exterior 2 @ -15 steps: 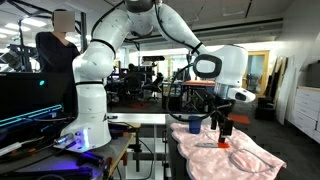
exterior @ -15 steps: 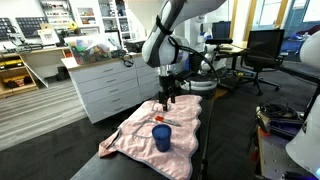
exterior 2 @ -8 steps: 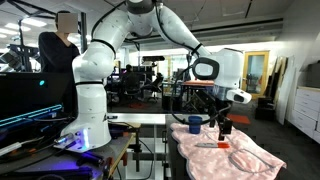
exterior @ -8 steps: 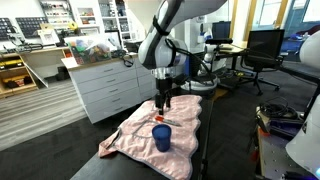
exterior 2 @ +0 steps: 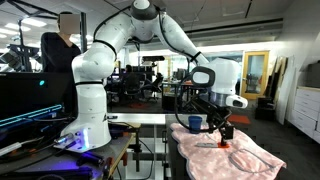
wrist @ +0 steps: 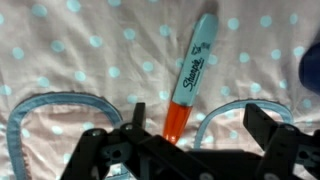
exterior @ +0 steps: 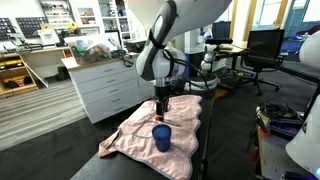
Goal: Put the marker inside the cup
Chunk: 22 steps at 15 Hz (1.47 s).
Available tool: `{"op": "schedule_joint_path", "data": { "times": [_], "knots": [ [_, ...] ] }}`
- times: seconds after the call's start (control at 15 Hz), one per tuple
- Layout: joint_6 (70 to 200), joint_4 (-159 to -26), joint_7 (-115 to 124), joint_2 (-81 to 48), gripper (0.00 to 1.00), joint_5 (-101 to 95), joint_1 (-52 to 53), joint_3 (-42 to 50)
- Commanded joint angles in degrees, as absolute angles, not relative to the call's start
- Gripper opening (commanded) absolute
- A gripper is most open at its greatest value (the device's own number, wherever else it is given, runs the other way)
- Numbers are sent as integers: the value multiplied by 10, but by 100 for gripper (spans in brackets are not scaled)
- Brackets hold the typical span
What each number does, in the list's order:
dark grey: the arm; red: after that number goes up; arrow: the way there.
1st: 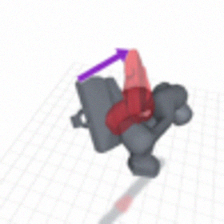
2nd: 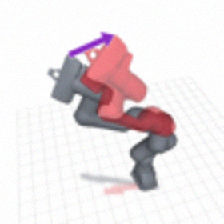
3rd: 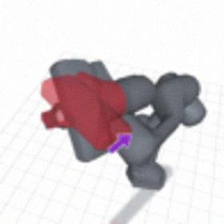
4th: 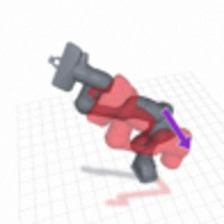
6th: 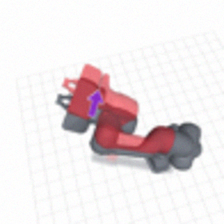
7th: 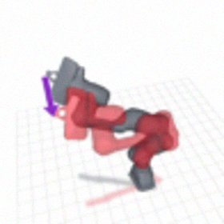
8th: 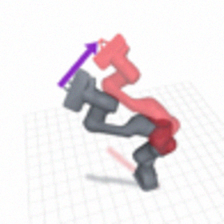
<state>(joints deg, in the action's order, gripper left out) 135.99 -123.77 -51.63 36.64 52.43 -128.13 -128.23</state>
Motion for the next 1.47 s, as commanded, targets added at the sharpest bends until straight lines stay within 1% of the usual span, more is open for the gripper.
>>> {"op": "schedule_joint_path", "data": {
  "times": [0.0, 1.13, 1.4],
  "knots": [
    [1392, -1236, -554, 394, 100, 557, -1273, -1288],
    [1379, -1234, -552, 408, 100, 571, -1262, -1281],
    [1399, -1233, -527, 414, 100, 586, -1253, -1272]
  ]
}}
